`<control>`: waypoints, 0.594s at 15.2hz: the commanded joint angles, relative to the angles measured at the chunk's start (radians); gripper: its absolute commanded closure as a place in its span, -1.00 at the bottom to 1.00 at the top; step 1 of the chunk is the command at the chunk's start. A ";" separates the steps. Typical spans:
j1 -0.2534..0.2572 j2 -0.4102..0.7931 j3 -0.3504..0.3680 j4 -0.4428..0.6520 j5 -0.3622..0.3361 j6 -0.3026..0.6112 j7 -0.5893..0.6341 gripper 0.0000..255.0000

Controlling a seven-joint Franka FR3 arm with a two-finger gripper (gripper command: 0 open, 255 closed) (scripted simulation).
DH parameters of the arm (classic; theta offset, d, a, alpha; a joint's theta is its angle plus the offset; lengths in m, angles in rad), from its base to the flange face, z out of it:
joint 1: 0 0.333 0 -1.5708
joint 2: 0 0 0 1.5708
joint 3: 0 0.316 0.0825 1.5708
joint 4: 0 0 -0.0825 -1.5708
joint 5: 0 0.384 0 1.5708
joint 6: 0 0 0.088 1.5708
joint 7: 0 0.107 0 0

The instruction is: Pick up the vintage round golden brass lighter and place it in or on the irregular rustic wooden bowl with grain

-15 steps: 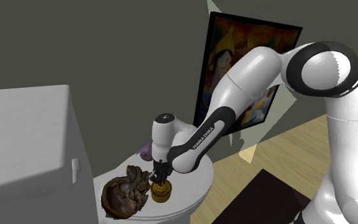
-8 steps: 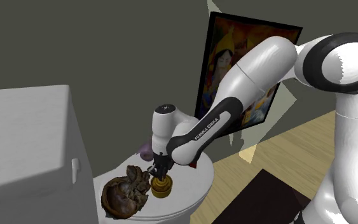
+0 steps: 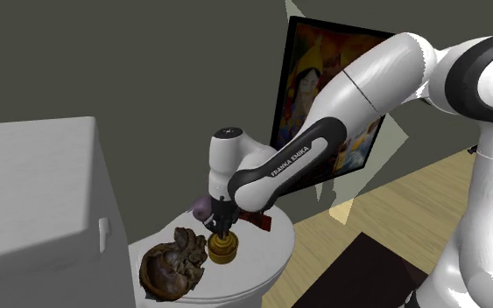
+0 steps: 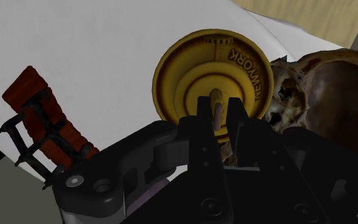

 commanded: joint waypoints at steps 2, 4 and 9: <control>-0.007 -0.031 0.008 0.003 0.019 -0.032 -0.014 1.00; -0.010 -0.052 0.013 0.007 0.032 -0.055 -0.023 1.00; -0.003 -0.061 0.023 0.060 0.043 -0.117 -0.020 1.00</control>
